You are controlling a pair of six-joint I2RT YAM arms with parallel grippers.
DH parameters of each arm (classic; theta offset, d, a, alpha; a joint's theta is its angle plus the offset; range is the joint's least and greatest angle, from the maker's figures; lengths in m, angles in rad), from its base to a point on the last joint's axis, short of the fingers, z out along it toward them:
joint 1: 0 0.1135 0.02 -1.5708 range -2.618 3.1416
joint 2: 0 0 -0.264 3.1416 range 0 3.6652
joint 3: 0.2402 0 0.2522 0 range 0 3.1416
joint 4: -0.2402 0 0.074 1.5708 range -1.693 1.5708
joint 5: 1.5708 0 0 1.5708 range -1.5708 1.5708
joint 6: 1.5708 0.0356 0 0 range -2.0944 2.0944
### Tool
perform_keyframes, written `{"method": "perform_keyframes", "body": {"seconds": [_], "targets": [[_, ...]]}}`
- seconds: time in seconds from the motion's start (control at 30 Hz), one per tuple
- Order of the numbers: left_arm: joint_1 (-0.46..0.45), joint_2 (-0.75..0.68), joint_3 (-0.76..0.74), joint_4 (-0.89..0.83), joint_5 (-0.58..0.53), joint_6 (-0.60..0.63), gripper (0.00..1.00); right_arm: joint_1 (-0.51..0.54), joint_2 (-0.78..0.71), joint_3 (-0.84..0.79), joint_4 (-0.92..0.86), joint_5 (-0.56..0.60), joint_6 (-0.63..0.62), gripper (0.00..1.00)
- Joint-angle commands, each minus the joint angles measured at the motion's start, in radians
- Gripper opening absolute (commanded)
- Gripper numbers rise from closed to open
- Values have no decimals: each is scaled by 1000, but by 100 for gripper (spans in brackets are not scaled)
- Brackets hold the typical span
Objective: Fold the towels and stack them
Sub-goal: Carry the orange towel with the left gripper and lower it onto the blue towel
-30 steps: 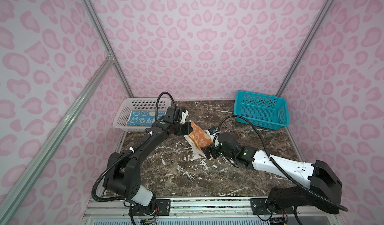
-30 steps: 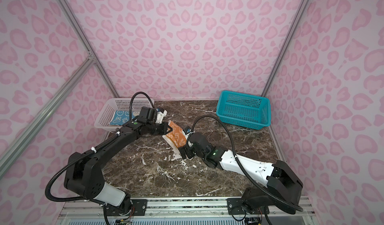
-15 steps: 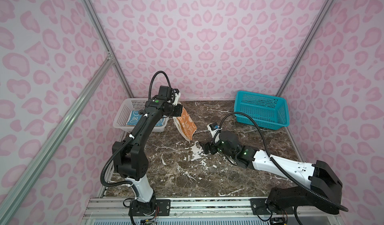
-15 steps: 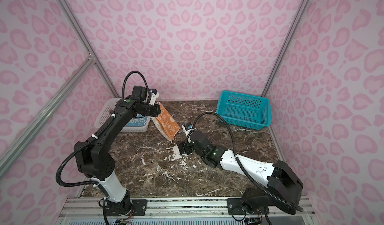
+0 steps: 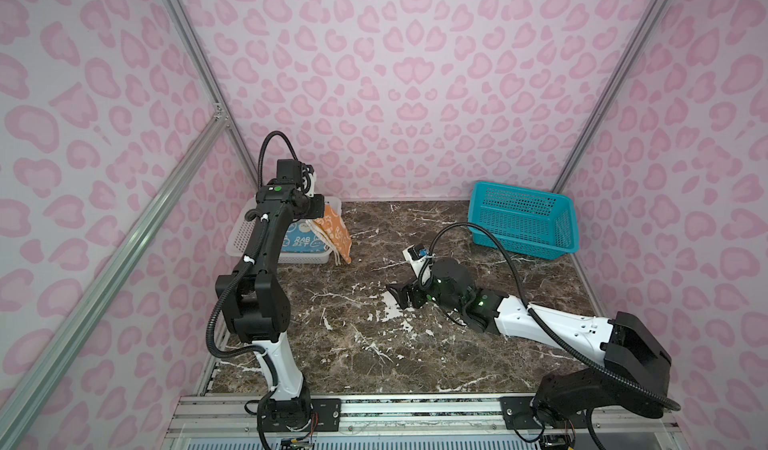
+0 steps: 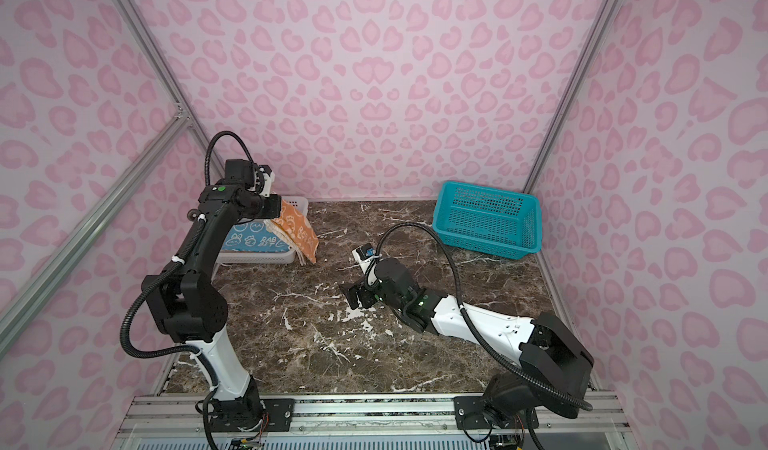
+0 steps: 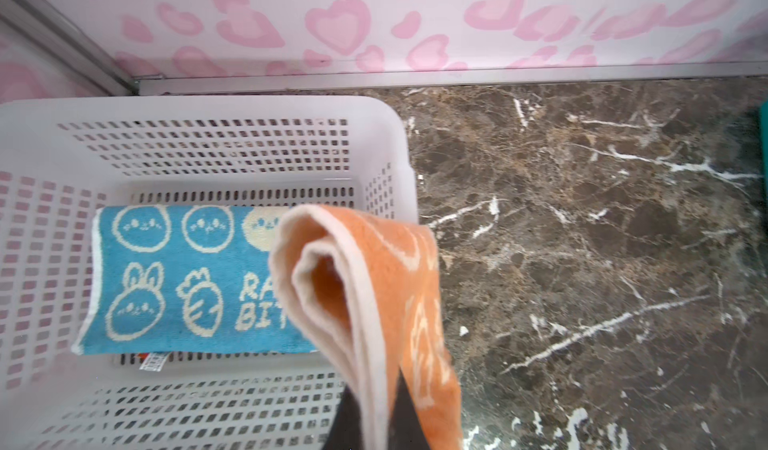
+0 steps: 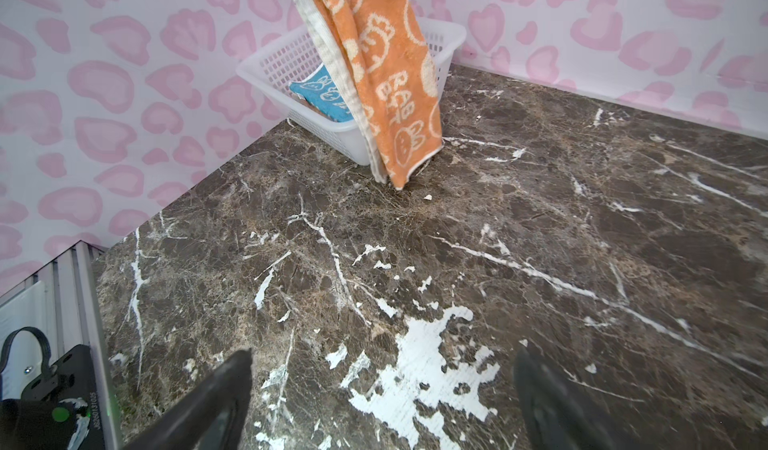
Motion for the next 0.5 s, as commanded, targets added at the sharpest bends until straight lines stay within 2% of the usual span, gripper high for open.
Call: {"method": "perform_keyframes", "body": {"seconds": [0.0, 0.47], "targets": [[39, 21, 21, 6, -14, 21, 3, -3, 5, 6, 8, -2, -23, 98], [170, 116, -1, 20, -70, 88, 3, -28, 15, 15, -13, -15, -29, 98]]}}
